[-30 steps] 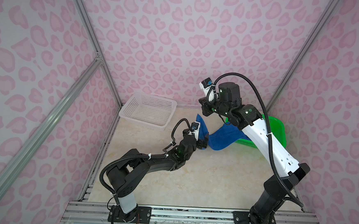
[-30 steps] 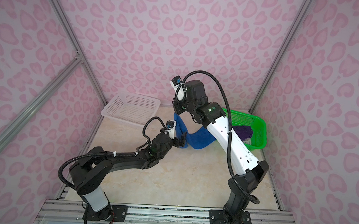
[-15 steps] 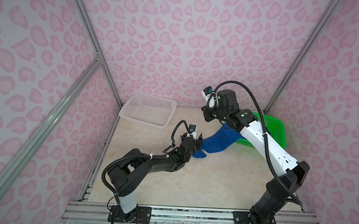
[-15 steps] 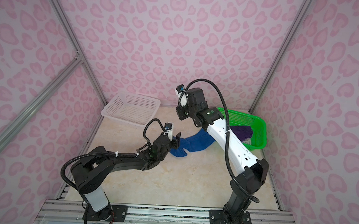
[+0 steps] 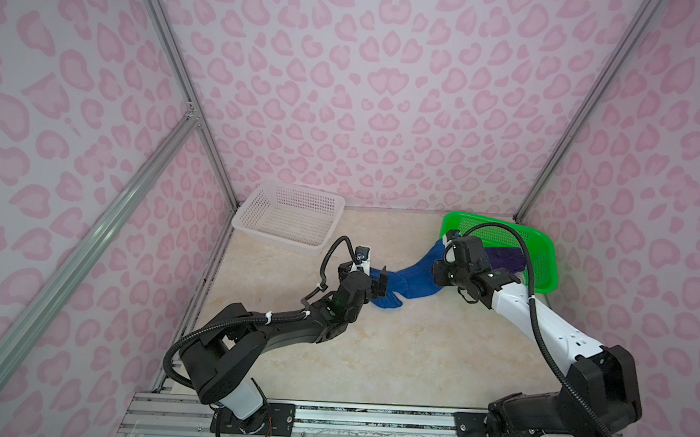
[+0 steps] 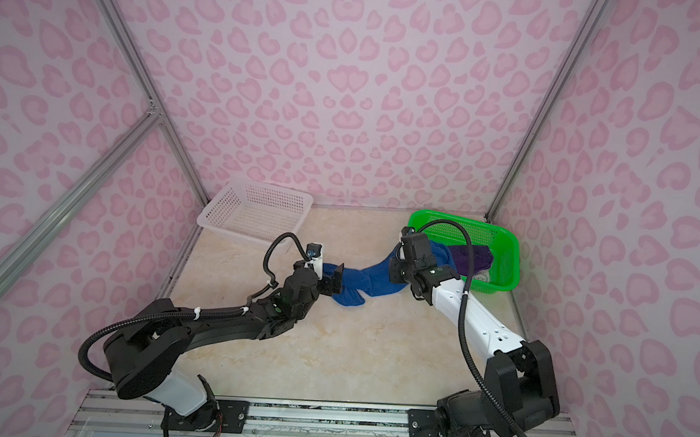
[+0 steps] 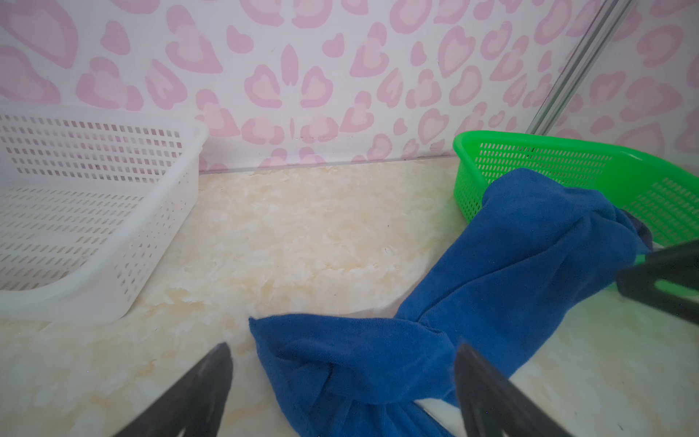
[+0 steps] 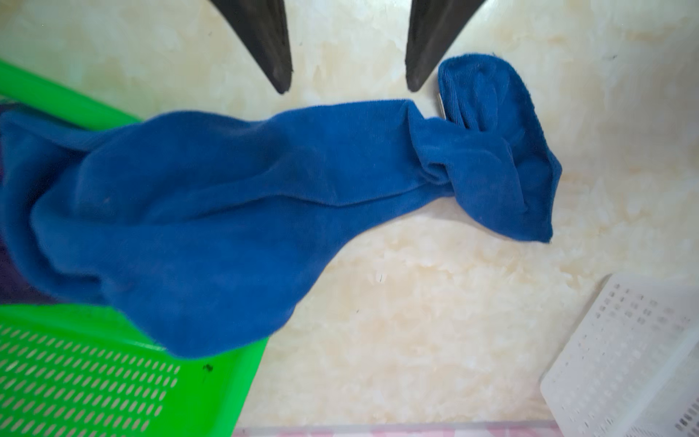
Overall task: Fold and stack the towels
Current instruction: 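Grasp the hanging blue towel with the left gripper while the right lowers, then stretch the blue towel between both grippers over the table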
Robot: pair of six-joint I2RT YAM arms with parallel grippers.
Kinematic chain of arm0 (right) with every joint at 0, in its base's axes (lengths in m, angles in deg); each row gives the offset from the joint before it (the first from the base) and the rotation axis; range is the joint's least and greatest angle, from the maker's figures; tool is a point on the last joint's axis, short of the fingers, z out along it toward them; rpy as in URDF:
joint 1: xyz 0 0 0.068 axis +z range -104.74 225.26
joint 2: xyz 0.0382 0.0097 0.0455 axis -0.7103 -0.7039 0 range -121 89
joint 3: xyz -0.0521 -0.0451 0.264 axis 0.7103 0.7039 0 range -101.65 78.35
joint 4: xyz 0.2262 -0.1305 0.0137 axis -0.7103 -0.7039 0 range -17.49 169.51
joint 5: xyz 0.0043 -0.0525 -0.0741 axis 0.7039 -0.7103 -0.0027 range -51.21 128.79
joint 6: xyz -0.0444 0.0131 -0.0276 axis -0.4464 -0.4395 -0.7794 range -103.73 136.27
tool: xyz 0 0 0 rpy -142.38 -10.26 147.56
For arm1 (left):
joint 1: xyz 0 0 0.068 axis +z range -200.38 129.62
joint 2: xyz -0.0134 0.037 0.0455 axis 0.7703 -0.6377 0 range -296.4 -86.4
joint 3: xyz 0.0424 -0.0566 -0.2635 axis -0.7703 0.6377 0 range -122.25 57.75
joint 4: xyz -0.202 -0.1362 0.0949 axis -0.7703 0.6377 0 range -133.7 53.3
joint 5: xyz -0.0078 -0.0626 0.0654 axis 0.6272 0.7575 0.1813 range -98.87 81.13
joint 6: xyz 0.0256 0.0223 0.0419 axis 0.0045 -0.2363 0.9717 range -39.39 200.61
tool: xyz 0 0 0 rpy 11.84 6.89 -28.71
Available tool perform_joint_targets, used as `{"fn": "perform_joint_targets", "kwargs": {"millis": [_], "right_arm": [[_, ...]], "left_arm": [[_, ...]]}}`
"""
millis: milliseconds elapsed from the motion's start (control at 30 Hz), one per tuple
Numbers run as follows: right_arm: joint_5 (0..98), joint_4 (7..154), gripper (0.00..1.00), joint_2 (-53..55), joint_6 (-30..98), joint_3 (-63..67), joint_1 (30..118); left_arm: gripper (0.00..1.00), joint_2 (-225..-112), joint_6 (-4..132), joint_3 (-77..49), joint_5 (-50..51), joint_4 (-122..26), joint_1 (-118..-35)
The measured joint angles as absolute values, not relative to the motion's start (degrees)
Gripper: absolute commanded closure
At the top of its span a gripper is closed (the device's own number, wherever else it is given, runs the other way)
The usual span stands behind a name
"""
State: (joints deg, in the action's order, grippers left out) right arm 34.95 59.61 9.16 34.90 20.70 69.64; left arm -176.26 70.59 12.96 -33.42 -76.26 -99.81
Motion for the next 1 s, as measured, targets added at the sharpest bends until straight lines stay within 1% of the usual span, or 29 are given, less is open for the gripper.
{"fn": "perform_joint_targets", "kwargs": {"millis": [200,233,300,333,467,567,667,800,900,933,1000], "right_arm": [[35.68,61.49,0.42,8.22,37.94,26.54,67.26],[36.29,61.71,0.38,7.41,38.22,26.63,66.71],[36.96,63.15,0.26,5.19,39.34,26.87,65.40],[37.47,64.13,0.23,4.09,39.47,27.20,64.87],[38.21,67.39,0.24,0.27,40.36,27.33,64.04],[38.28,70.21,0.30,-2.75,40.65,26.21,63.87],[38.19,73.38,0.39,-5.46,40.69,25.47,63.82],[37.93,76.66,0.65,-9.15,40.89,24.22,63.82],[37.73,78.54,0.96,-10.75,40.89,24.16,63.82],[37.77,79.13,1.00,-10.99,40.67,24.16,63.85],[37.90,80.05,1.00,-10.73,40.14,24.16,64.31]], "left_arm": [[0.05,-174.36,70.18,14.03,-33.38,-76.26,-98.98],[0.05,-174.12,70.18,14.18,-33.38,-76.24,-98.80],[0.06,-173.47,70.13,14.64,-33.34,-76.24,-98.69],[0.06,-172.96,70.11,14.90,-33.27,-76.22,-98.65],[0.06,-171.13,69.96,15.95,-33.27,-76.19,-98.47],[0.06,-170.06,69.96,16.45,-33.38,-76.00,-98.39],[0.06,-168.99,69.98,16.85,-33.53,-74.90,-98.23],[0.06,-167.83,70.05,17.26,-33.93,-73.90,-98.06],[0.06,-166.97,70.20,17.35,-34.03,-73.37,-98.04],[0.06,-166.71,70.22,17.39,-34.10,-73.22,-97.97],[0.06,-166.19,70.29,17.63,-34.19,-73.02,-97.97]]}}
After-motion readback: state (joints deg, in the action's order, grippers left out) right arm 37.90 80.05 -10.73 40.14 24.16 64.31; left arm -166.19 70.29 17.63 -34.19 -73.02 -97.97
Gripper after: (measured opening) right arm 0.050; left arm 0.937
